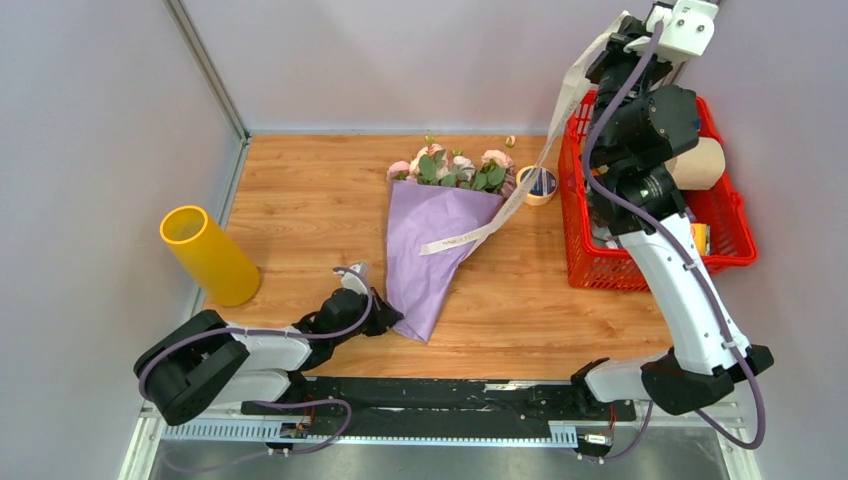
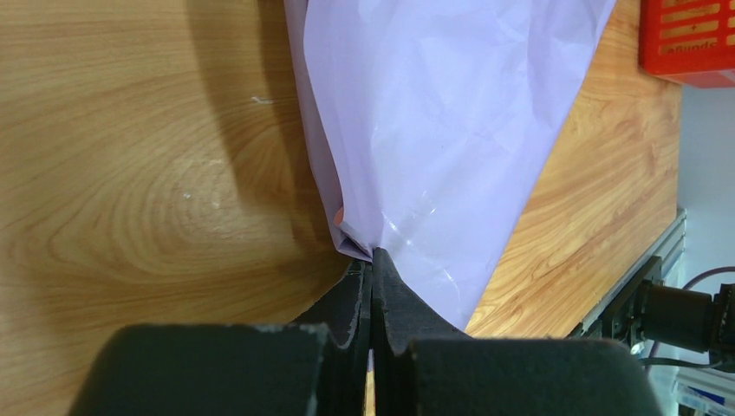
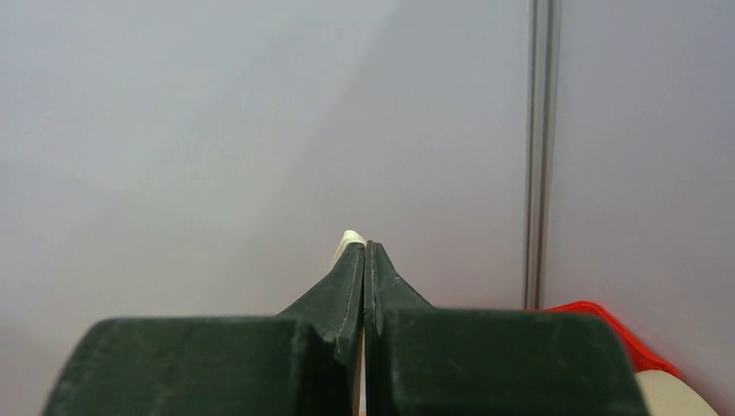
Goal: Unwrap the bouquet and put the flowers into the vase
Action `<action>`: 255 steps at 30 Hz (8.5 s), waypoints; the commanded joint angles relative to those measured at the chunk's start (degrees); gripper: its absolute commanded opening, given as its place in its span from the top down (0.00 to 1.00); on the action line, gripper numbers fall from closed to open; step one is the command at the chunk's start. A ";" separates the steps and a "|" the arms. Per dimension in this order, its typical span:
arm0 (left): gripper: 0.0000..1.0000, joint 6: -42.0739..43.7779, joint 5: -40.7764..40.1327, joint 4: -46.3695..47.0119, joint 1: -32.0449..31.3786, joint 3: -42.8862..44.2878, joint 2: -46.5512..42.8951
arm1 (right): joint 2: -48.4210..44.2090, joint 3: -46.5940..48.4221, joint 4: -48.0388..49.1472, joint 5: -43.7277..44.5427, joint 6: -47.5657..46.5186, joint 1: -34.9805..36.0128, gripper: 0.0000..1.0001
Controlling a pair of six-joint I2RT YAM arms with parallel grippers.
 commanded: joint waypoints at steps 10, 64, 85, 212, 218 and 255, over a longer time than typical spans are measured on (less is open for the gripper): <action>0.31 7.58 0.76 -16.20 -0.97 9.06 -7.41 | -13.02 -12.79 -19.87 -35.14 19.43 0.38 1.00; 0.63 47.49 15.44 22.89 -14.95 37.98 15.26 | -26.38 -48.94 13.53 -77.09 63.39 0.38 1.00; 1.00 67.93 -25.16 -32.10 -14.95 74.06 -7.78 | -43.61 -59.57 -10.29 -53.26 43.88 0.38 0.00; 0.22 36.42 19.46 -67.91 42.12 78.73 17.22 | -43.36 -68.10 -20.58 -52.83 47.13 0.47 0.04; 0.22 32.82 22.63 -52.55 30.34 59.91 8.06 | -42.21 -67.58 -20.31 -53.09 45.99 0.38 0.05; 0.41 23.14 21.41 -24.84 5.98 27.96 -1.09 | -46.69 -59.84 -27.08 -47.64 39.57 0.38 0.04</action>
